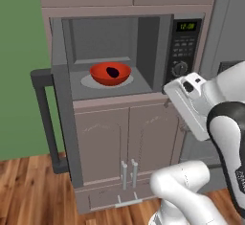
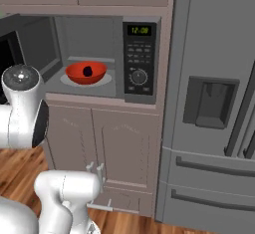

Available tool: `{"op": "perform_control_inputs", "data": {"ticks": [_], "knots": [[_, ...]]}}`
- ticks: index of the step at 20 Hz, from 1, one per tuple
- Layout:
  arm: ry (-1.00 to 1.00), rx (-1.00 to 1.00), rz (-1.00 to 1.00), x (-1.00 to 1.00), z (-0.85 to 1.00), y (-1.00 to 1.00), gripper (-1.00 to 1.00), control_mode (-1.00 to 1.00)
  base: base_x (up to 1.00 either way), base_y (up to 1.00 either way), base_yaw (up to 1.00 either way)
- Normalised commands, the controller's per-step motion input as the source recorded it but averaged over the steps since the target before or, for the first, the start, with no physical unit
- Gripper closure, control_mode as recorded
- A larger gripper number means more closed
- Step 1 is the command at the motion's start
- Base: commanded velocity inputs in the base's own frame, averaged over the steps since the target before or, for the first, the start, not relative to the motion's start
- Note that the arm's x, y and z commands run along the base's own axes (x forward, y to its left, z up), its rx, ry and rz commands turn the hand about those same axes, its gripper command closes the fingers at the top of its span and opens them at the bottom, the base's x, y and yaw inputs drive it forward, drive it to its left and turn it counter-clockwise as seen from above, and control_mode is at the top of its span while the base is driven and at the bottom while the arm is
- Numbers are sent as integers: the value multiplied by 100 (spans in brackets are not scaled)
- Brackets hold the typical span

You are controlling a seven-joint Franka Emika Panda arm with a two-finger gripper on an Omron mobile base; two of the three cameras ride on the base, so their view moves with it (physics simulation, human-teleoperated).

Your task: Pick the eggplant from the sink and place it in the bowl. Then pick the bowl and place it in the microwave. Then close the microwave door and press the start button.

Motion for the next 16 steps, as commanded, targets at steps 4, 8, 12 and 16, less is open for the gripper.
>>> {"op": "perform_control_inputs", "data": {"ticks": [4, 8, 12, 16], "knots": [[0, 4, -3, -100, 26, 0, -100, -100, 0, 0, 0], [0, 1, -4, -100, 7, 3, -100, -100, 0, 0, 0], [1, -2, 0, -80, -2, 55, -100, -100, 0, 0, 0], [0, -6, -10, -37, -16, 85, -100, -100, 0, 0, 0]]}}
